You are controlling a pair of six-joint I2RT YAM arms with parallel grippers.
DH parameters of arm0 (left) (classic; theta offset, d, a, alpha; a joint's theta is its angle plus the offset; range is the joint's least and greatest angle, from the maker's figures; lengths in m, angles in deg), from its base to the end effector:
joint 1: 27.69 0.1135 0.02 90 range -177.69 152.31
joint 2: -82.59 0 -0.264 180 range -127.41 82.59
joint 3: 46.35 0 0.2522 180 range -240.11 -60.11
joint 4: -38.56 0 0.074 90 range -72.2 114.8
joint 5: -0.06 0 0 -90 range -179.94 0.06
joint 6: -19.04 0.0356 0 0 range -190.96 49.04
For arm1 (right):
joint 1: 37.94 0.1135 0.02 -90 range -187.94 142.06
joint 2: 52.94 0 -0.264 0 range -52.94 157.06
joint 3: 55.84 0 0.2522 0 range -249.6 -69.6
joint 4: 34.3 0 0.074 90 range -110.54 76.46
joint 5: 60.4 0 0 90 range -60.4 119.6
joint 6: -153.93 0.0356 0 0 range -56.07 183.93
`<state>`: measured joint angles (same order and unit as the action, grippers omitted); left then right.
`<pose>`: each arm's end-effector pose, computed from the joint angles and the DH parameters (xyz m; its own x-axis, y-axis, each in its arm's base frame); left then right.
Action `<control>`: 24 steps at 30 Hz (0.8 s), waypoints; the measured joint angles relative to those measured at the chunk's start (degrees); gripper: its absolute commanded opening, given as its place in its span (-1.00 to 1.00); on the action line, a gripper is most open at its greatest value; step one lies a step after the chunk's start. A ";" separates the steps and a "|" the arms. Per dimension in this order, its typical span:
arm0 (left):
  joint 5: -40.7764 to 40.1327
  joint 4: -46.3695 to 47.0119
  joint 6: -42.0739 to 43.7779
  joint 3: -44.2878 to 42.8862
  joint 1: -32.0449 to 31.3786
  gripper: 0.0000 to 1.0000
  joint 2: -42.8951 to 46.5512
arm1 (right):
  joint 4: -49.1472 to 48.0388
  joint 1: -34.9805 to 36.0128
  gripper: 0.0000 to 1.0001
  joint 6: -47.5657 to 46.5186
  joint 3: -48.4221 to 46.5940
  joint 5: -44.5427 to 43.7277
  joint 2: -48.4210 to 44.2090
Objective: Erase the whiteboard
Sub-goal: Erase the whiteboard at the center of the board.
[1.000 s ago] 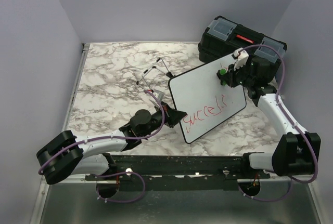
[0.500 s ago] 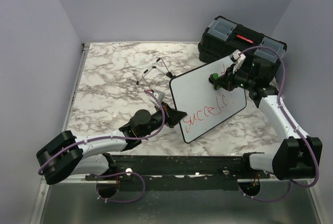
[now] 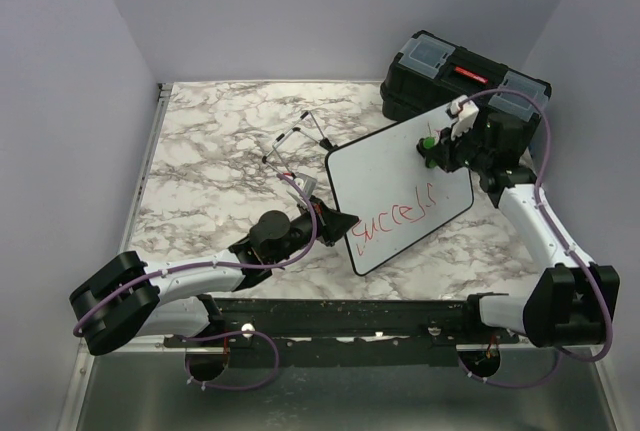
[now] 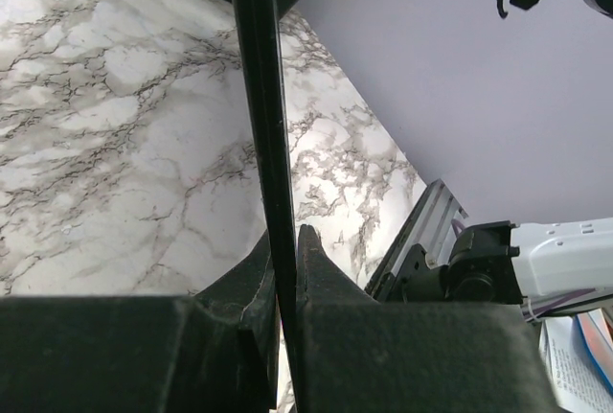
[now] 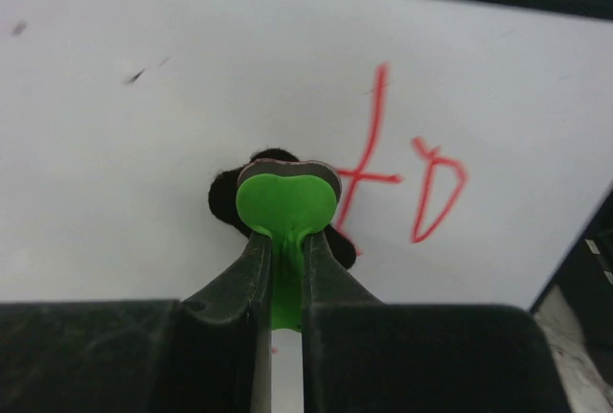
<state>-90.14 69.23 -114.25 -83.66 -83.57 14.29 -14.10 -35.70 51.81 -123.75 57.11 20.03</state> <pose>0.1393 -0.2054 0.2283 -0.5686 -0.3832 -0.7279 0.5990 0.4136 -0.6857 0.2885 0.0277 0.2986 -0.3220 -0.1990 -0.9256 -0.5315 0.8470 0.0028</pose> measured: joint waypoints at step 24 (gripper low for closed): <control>-0.20 0.31 0.09 0.00 0.00 -1.00 0.00 | 0.79 -0.48 -0.99 2.78 -3.13 0.07 2.56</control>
<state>-90.34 69.53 -114.16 -83.66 -83.57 14.29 -13.32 -36.18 54.59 -126.88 57.18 22.58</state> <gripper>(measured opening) 0.045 0.111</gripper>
